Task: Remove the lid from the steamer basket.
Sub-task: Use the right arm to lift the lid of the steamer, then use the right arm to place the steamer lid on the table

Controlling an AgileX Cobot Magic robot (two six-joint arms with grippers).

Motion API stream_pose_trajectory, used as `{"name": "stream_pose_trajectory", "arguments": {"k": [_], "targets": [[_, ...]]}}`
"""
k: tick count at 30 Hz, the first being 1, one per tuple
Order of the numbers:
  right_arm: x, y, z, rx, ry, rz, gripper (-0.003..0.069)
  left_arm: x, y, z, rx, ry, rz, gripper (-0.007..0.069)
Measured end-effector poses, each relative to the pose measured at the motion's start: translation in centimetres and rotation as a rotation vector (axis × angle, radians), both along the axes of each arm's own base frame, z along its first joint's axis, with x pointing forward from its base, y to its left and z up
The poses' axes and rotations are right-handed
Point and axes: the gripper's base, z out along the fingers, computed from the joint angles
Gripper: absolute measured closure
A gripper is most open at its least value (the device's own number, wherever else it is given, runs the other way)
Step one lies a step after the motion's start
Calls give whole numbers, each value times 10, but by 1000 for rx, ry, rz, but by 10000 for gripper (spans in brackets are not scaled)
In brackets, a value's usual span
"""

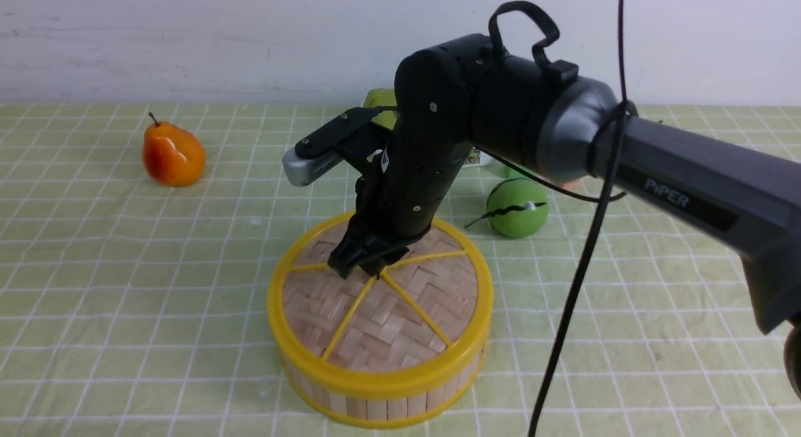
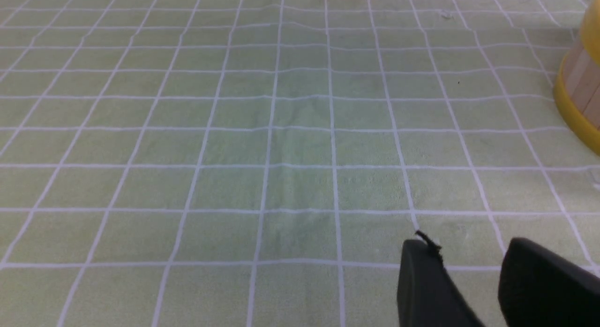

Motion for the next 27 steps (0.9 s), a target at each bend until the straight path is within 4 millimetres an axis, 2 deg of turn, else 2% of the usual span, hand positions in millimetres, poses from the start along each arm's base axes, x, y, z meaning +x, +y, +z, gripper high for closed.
{"name": "stream_pose_trajectory", "arguments": {"k": [3,6,10,11,12,13,14,15,17,18,19,20,22,24,25,27], "targets": [[-1,-2,5,-18,-4,4,582,0,0,0,0,0,0,386],[-6,-17,25,-64,-15,2,582,0,0,0,0,0,0,386],[-11,-65,82,-39,-78,-84,582,0,0,0,0,0,0,386],[-9,-74,87,-32,-86,-108,582,0,0,0,0,0,0,386],[-11,-102,108,0,-127,-173,582,0,0,0,0,0,0,386],[-14,-106,111,4,-133,-180,582,0,0,0,0,0,0,386],[-16,-136,121,18,-157,-249,582,0,0,0,0,0,0,386],[-19,-140,121,18,-157,-257,582,0,0,0,0,0,0,386],[-27,-177,113,21,-153,-362,582,0,0,0,0,0,0,386],[-27,-181,112,21,-152,-377,582,0,0,0,0,0,0,386],[-31,-195,99,20,-143,-424,582,0,0,0,0,0,0,386],[-32,-199,95,20,-140,-439,582,0,0,0,0,0,0,386],[-33,-220,61,17,-114,-525,582,0,0,0,0,0,0,386],[-33,-227,34,13,-101,-558,582,0,0,0,0,0,0,386],[-33,-227,31,12,-99,-558,582,0,0,0,0,0,0,386],[-30,-228,3,9,-87,-569,582,0,0,0,0,0,0,386]]}}
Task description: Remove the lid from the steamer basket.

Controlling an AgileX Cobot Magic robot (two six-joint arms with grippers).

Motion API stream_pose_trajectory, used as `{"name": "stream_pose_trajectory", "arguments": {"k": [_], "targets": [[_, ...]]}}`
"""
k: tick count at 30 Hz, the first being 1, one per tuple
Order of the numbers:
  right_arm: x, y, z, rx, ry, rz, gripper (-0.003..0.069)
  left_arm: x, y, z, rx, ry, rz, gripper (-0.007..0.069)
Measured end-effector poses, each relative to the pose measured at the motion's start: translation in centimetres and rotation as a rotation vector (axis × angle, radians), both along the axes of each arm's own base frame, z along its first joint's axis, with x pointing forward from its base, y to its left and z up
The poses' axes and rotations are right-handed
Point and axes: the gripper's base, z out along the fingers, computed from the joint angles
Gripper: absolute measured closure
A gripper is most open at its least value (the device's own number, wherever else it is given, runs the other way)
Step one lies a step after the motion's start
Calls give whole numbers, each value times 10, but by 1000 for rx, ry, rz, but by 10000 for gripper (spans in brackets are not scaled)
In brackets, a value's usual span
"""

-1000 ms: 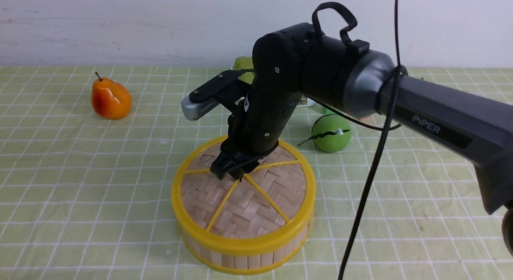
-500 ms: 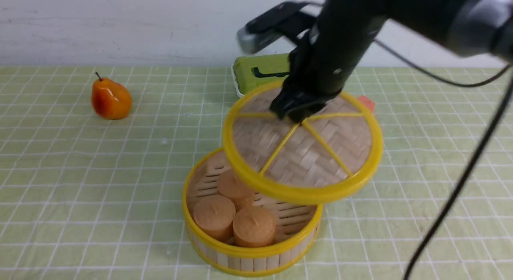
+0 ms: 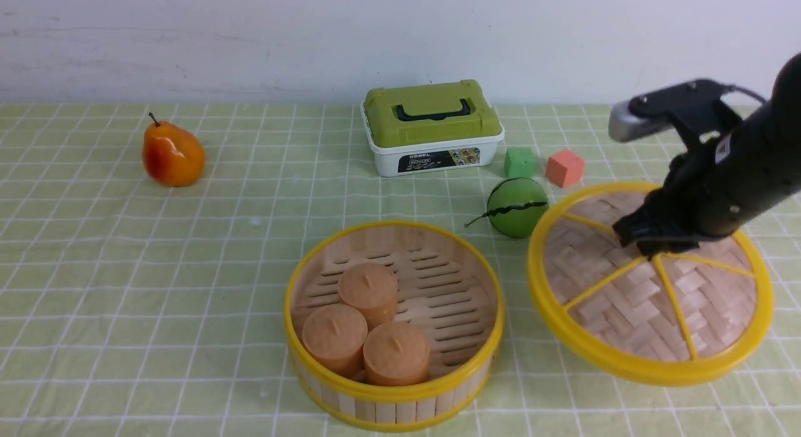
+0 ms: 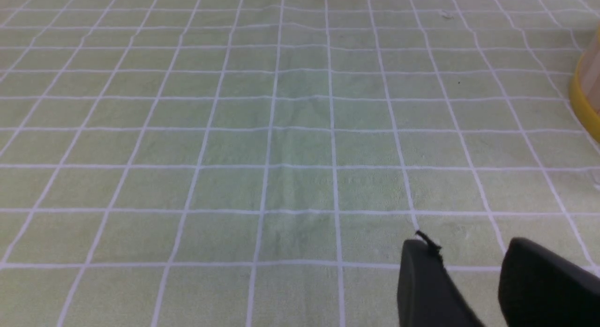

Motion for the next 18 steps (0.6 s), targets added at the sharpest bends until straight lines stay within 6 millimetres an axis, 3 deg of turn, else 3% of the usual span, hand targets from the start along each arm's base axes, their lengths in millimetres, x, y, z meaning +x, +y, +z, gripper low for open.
{"name": "stream_pose_trajectory", "arguments": {"k": [2,5,9,10,12,14,18], "targets": [[6,2,-20,4,15,-7,582,0,0,0,0,0,0,386],[14,4,-35,11,27,-14,570,0,0,0,0,0,0,386],[22,6,-49,17,30,-25,477,0,0,0,0,0,0,386],[22,6,-49,25,30,-38,414,0,0,0,0,0,0,386],[19,5,-41,31,26,-43,337,0,0,0,0,0,0,386],[12,4,-28,37,8,-42,306,0,0,0,0,0,0,386],[-14,-2,30,70,-148,-27,349,0,0,0,0,0,0,386]]}}
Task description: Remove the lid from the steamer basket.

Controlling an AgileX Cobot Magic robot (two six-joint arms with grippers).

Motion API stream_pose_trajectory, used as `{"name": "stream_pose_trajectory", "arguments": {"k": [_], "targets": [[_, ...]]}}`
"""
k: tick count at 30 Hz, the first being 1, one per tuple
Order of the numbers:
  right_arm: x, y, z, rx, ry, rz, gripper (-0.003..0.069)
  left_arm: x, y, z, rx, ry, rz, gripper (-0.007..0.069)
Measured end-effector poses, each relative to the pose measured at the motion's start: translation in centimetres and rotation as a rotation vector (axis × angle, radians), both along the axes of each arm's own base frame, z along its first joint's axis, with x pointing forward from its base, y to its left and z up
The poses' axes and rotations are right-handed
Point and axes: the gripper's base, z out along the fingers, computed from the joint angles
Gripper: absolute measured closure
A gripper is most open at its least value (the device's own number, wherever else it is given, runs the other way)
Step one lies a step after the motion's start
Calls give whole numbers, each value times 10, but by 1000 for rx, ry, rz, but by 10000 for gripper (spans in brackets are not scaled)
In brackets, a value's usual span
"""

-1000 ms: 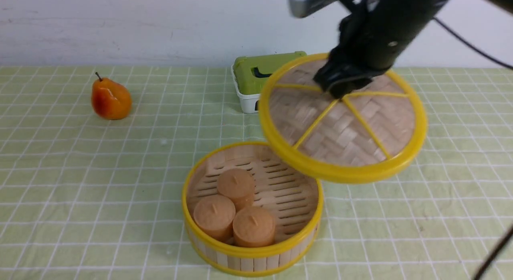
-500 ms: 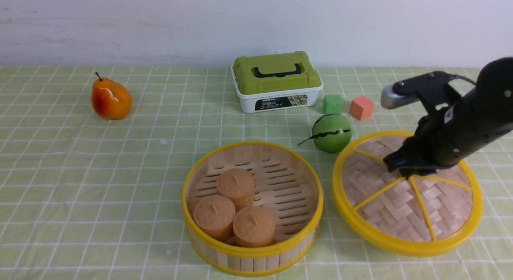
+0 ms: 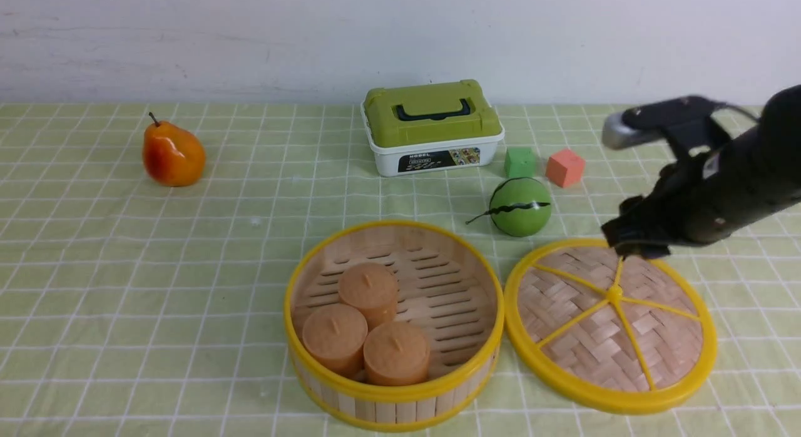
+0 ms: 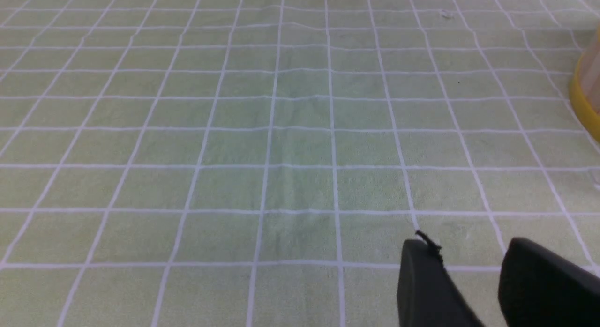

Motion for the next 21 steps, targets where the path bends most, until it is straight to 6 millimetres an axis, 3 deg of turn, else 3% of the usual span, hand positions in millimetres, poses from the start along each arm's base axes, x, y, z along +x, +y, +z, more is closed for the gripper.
{"name": "stream_pose_trajectory", "arguments": {"k": [1,2,3,4,6,8,12,21], "targets": [[-11,-3,17,13,-54,2,377,0,0,0,0,0,0,386],[-14,-3,21,15,-65,3,393,0,0,0,0,0,0,386],[-35,-8,46,31,-146,6,467,0,0,0,0,0,0,386],[-50,-11,58,39,-192,8,518,0,0,0,0,0,0,386],[-68,-16,70,50,-240,8,581,0,0,0,0,0,0,386],[-103,-24,82,66,-311,9,659,0,0,0,0,0,0,386],[-155,-36,80,87,-376,9,680,0,0,0,0,0,0,386],[-215,-49,59,115,-480,8,680,0,0,0,0,0,0,386]]}}
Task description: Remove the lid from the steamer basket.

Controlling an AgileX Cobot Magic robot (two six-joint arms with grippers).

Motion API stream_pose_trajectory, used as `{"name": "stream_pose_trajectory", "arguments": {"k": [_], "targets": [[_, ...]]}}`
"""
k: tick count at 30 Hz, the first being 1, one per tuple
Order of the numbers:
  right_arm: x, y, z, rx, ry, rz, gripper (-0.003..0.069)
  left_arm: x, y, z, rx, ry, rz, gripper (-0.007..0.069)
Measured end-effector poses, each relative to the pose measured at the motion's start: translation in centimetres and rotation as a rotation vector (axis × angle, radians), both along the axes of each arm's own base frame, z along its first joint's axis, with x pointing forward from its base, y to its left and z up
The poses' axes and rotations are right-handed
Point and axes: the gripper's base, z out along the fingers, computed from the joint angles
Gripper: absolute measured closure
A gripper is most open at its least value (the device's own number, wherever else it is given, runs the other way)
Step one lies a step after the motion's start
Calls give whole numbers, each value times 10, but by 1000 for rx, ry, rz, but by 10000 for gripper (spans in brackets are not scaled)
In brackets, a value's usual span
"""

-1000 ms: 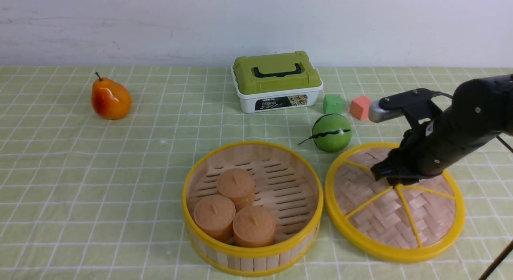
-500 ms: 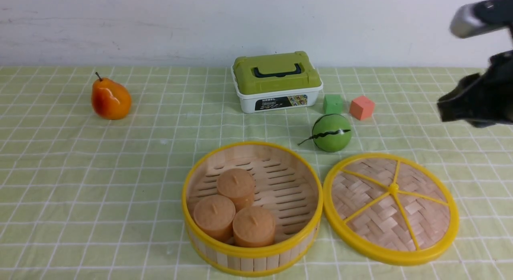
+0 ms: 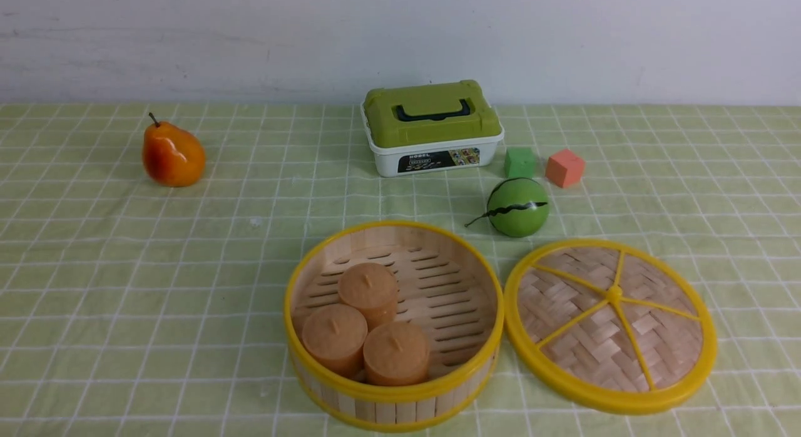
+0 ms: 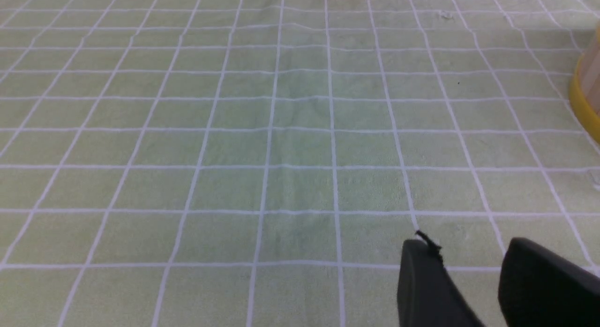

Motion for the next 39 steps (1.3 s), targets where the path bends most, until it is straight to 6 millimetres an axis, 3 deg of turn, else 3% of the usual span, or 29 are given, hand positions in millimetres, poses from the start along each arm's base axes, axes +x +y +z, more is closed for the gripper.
{"name": "stream_pose_trajectory", "arguments": {"k": [5,10,15,21,27,39], "targets": [[-19,-4,-4,-9,11,6,675,0,0,0,0,0,0,386],[-25,-8,-15,-78,81,-5,672,0,0,0,0,0,0,386],[-26,-10,-21,-51,-149,-16,668,0,0,0,0,0,0,386],[-21,-10,-69,-12,-374,-37,664,0,0,0,0,0,0,386],[-25,-17,-146,112,-406,-129,656,0,0,0,0,0,0,386],[-43,-30,-172,104,-237,-345,642,0,0,0,0,0,0,386]]}}
